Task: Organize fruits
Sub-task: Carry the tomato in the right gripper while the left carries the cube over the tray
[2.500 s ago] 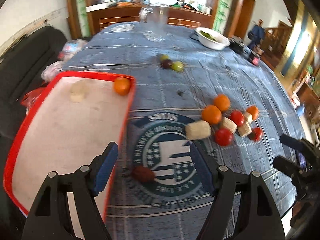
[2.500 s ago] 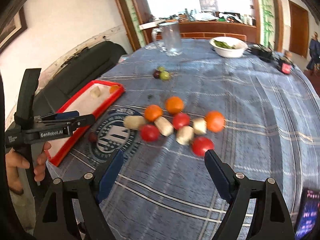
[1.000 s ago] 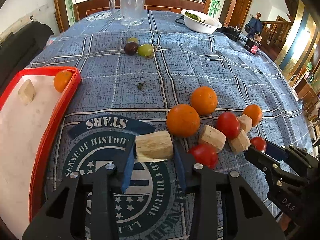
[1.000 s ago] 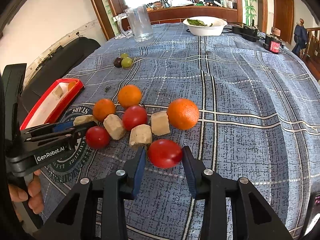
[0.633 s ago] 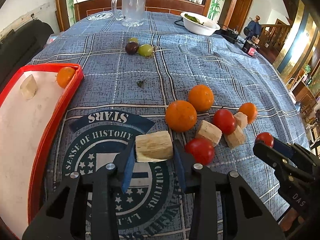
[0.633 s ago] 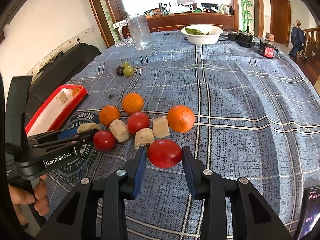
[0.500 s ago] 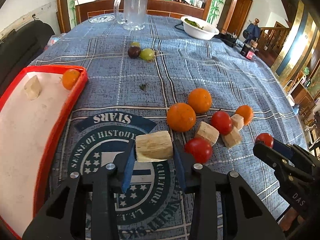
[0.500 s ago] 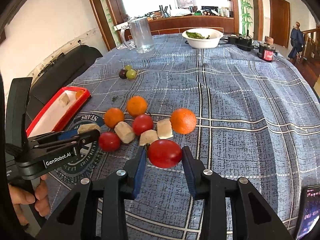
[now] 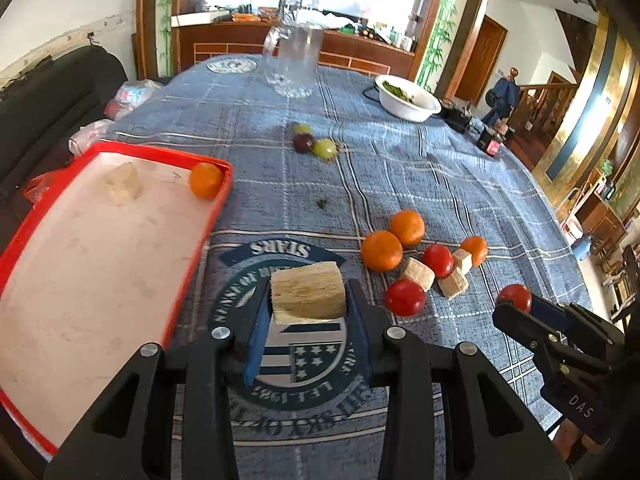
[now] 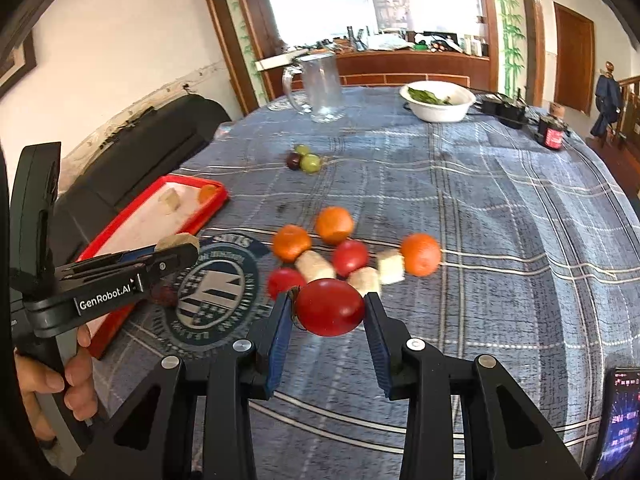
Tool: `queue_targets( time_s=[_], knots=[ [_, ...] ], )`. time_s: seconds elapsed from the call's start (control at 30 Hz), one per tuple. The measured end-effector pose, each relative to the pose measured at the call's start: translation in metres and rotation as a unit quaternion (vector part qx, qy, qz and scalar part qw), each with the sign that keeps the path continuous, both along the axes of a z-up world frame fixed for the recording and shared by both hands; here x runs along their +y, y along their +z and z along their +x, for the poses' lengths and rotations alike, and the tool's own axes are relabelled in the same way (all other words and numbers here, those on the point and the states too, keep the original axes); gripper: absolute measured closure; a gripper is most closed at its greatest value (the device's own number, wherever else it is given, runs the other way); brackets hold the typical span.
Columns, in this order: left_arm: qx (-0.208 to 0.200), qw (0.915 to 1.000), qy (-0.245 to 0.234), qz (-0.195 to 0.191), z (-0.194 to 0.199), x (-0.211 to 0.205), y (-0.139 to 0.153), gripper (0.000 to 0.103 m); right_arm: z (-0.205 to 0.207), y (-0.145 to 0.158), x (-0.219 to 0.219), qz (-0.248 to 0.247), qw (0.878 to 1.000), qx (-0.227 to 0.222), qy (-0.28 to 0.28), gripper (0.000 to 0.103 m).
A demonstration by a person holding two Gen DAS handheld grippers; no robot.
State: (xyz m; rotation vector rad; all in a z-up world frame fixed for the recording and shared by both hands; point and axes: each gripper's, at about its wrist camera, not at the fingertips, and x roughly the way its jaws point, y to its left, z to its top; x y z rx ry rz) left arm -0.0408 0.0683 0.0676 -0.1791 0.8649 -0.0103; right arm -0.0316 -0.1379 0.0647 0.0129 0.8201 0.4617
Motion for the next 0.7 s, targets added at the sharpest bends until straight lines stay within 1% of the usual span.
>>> queue_targets(
  time_s=[0.17,0.4,0.5,0.7],
  knots=[
    [-0.013,0.9998,0.016,0.0,-0.011,0.019,0.009,0.069,-0.009,0.007,0.011,0.01,1.0,-0.01,0.018,0.066],
    [-0.017,0.9991,0.039,0.002,-0.02,0.038,0.012,0.069,-0.015,0.007,0.026,0.002,0.999,-0.012,0.038,0.066],
    [-0.017,0.9988,0.045,0.0,-0.022,0.042,0.011,0.069,-0.017,0.006,0.028,0.001,0.999,-0.011,0.041,0.066],
    [-0.015,0.9989,0.044,0.01,-0.024,0.043,0.011,0.069,-0.015,0.004,0.035,-0.003,0.999,-0.007,0.049,0.066]
  ],
)
